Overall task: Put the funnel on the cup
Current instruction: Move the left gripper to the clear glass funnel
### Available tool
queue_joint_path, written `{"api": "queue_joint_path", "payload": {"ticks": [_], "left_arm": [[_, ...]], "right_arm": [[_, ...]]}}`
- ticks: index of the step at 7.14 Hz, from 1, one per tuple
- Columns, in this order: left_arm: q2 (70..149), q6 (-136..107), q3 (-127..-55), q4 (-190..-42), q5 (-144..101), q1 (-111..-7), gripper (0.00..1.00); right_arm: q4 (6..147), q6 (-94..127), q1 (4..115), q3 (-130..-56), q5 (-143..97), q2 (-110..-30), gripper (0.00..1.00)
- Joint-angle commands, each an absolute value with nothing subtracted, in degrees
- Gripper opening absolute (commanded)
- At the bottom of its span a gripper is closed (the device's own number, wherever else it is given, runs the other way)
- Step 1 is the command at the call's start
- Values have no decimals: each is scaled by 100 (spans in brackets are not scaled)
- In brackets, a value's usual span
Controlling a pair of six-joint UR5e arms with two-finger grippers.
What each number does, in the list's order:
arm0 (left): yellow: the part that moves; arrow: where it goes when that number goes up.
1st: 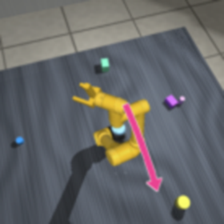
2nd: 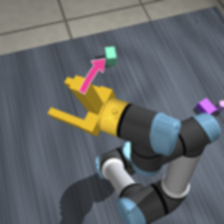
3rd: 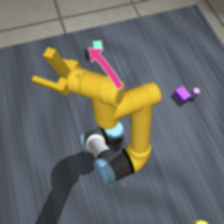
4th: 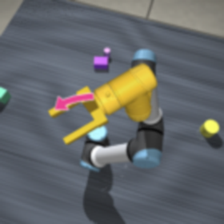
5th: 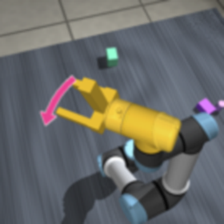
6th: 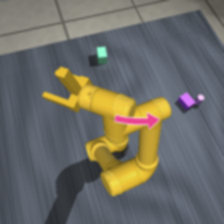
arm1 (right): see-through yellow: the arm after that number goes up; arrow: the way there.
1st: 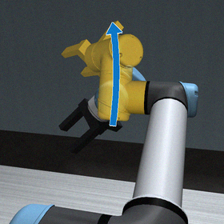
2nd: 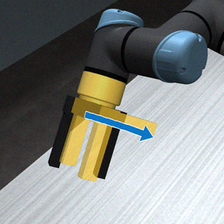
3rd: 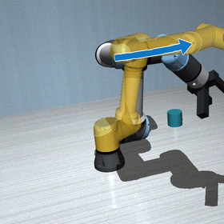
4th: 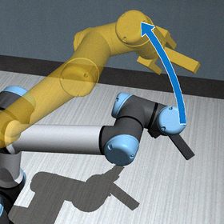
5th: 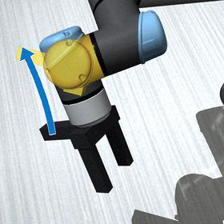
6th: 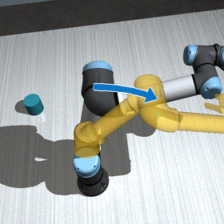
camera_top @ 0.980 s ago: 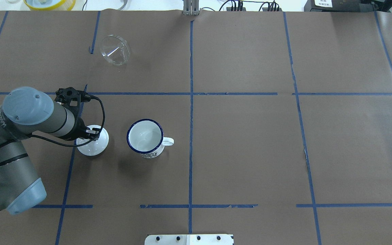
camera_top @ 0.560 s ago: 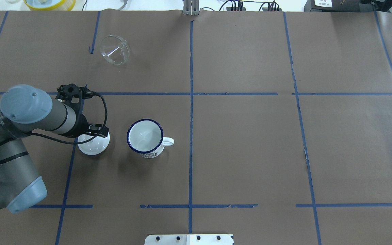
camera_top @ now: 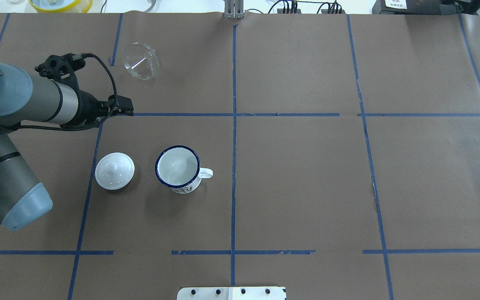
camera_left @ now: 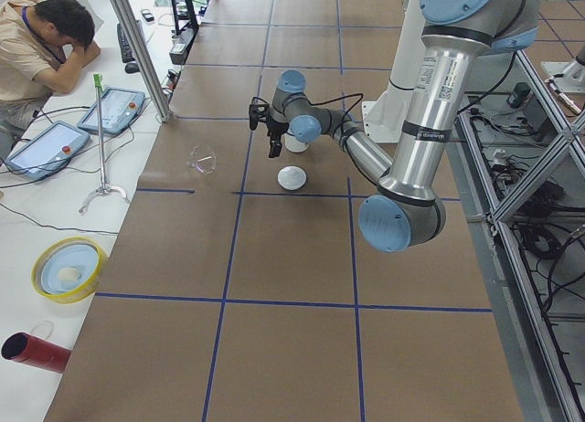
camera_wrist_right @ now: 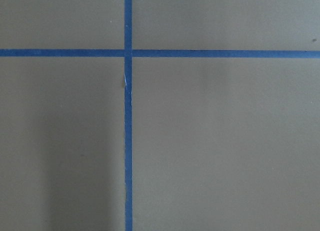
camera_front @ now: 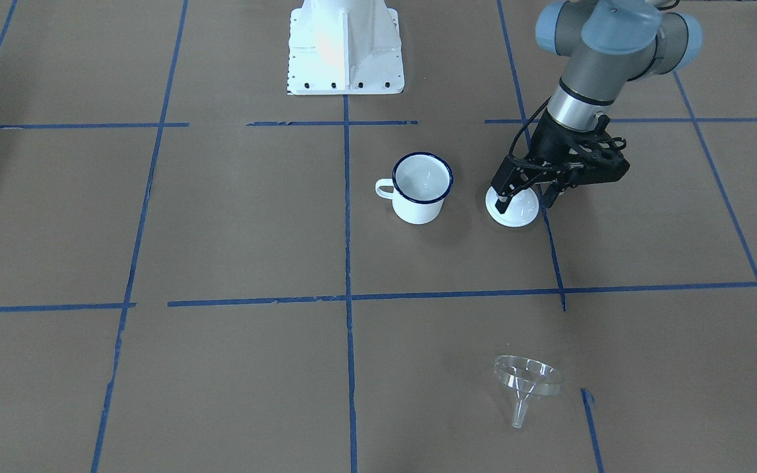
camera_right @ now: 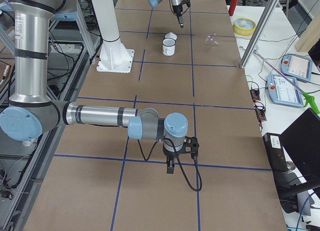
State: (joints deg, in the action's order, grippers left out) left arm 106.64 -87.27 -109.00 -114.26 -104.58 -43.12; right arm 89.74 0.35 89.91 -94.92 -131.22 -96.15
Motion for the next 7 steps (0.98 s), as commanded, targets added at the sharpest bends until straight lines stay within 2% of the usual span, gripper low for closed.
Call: {"api": "queue_joint_path", "payload": {"ticks": [1, 4, 5, 7], "left_arm": [[11062, -11398, -10401, -12601, -9645, -4324, 100], [12021, -13249, -8751, -13197, -8879, -4307, 100], [12171, -13471, -8171, -13680, -8590, -4307, 100], [12243, -13623, -7543, -14228, -8411, -4359, 100]], "right_arm": [[8974, 35, 8991, -9492, -13122, -9615, 100], [8974, 35, 8991, -9492, -13122, -9615, 100], [8974, 35, 8991, -9492, -13122, -9615, 100], [8974, 35, 8991, -9492, -13122, -9615, 100]]}}
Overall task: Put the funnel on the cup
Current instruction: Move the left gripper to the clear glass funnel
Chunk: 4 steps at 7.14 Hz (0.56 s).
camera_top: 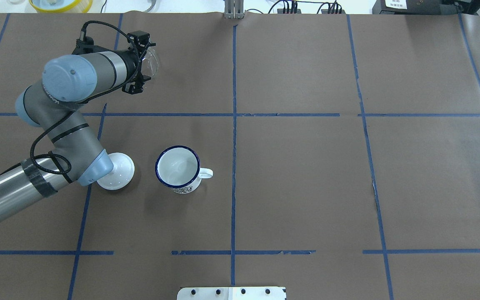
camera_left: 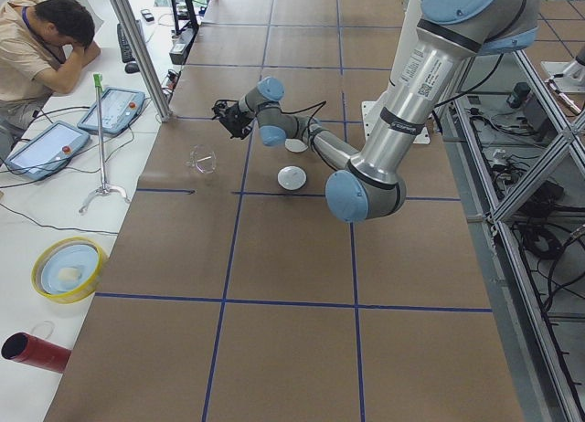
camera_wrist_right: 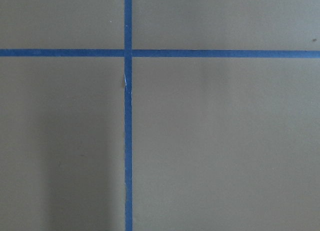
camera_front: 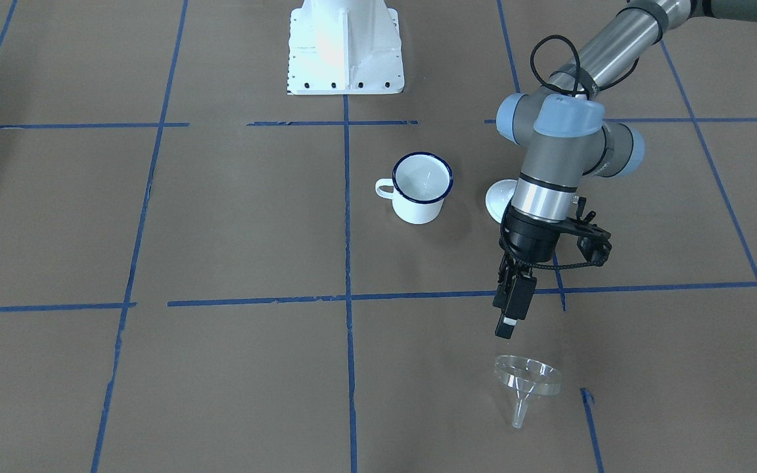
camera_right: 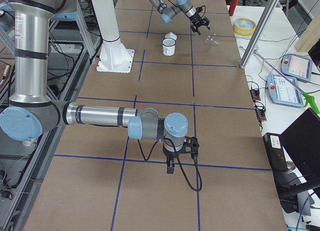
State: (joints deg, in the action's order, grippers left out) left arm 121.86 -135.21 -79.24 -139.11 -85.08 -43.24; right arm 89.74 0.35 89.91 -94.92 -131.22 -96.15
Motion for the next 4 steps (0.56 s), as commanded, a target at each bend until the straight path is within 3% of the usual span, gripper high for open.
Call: {"api": "queue_joint_path", "payload": {"ticks": [1, 4], "left_arm": [[12339, -13623, -7202, -14369, -8411, -4464, 100], [12734, -13588, -6058, -15213, -8420, -4657, 100]], "right_arm": [[8974, 35, 8991, -9492, -13122, -9615, 100], [8974, 35, 8991, -9492, -13122, -9615, 100]]}}
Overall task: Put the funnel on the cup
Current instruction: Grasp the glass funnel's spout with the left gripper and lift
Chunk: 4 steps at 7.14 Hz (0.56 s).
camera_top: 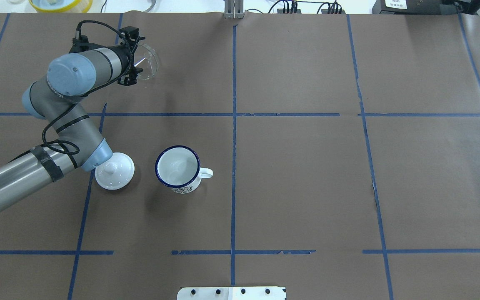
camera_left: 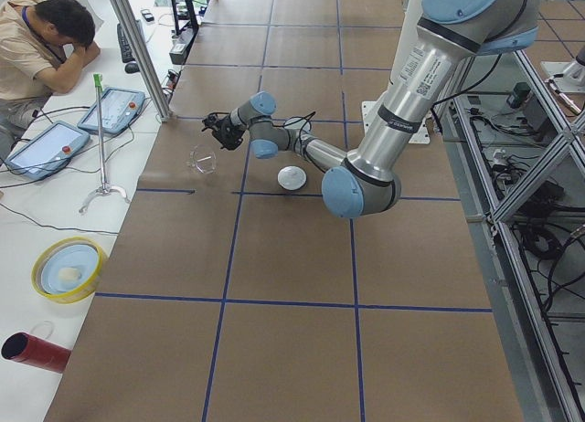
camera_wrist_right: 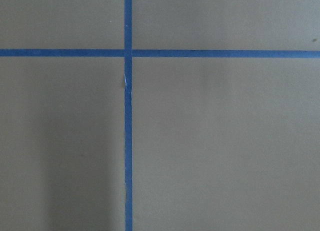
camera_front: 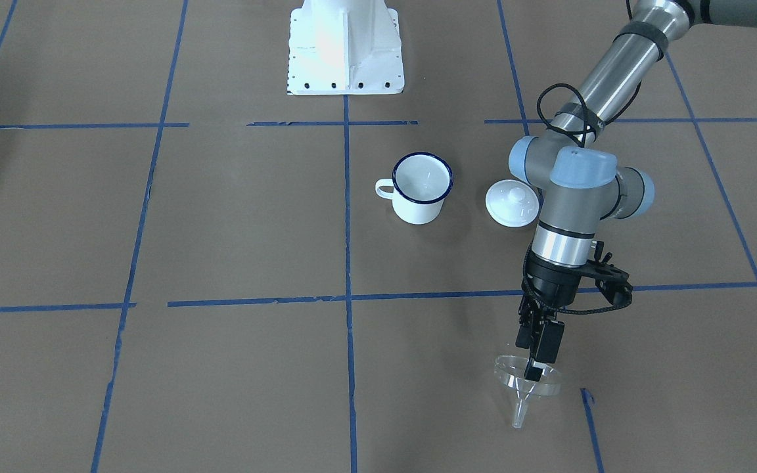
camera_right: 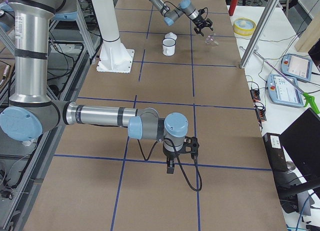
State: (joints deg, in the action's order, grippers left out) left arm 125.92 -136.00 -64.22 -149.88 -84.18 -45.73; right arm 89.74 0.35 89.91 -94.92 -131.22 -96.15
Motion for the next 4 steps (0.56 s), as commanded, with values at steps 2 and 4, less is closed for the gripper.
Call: {"api": "queue_joint_path", "payload": {"ticks": [2, 4], "left_arm": [[12832, -13579, -5872, -15397, -8429, -4728, 100], [12841, -13553, -5862, -15416, -8429, -4729, 61]], "right_arm": [[8974, 35, 8991, -9492, -13122, -9615, 100], [8974, 35, 8991, -9492, -13122, -9615, 100]]}}
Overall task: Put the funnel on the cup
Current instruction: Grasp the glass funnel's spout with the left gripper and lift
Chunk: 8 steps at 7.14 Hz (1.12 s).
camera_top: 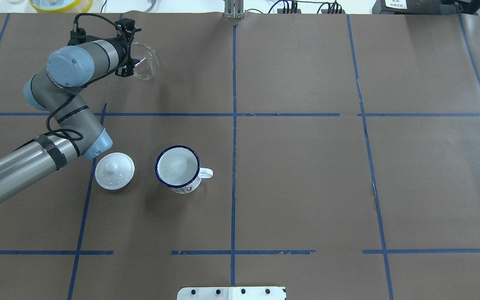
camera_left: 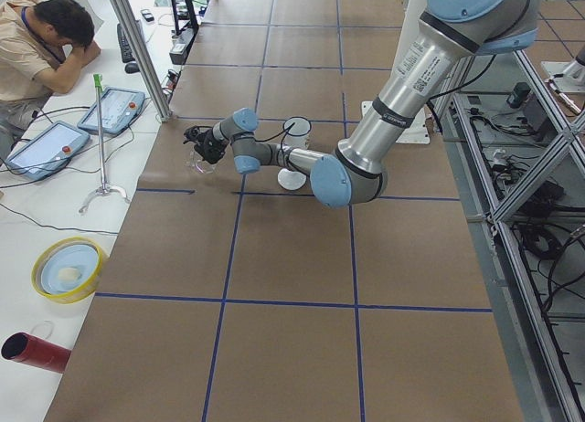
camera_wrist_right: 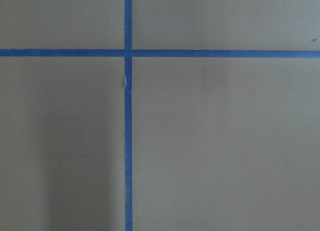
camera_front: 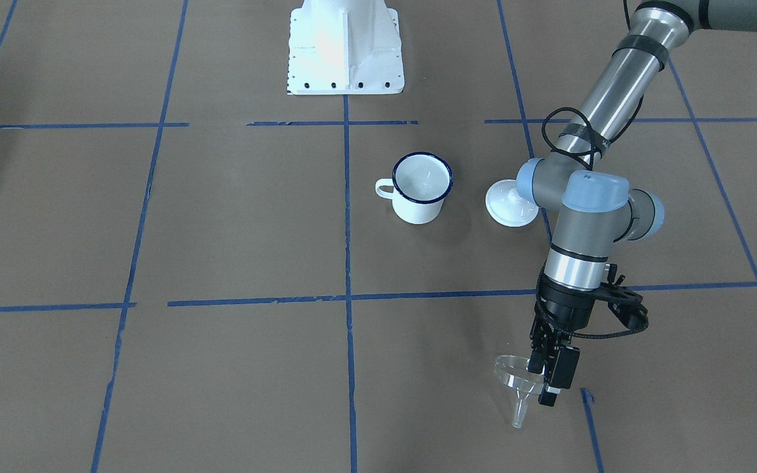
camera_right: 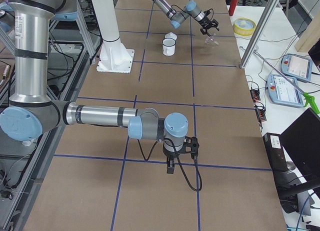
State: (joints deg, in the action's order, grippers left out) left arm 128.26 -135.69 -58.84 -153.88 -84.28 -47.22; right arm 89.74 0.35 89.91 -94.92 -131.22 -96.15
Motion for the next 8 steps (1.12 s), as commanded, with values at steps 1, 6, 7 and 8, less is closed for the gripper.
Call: {"api": "queue_joint_path", "payload": {"ticks": [1, 6, 7, 8], "left_arm": [[12841, -13518, -5862, -15425, -8455, -4720, 10], [12850, -13026, -6185, -15583, -8481, -4877, 0], [12841, -12991, -6640, -15540, -8708, -4965, 0], [12815, -12990, -7167, -15165, -9180, -5062, 0]], "right_arm": [[8974, 35, 8991, -9492, -13122, -9615, 100], [8974, 35, 8991, -9492, -13122, -9615, 100], [8974, 35, 8991, -9492, -13122, -9615, 100], [8974, 35, 8991, -9492, -13122, -9615, 100]]}}
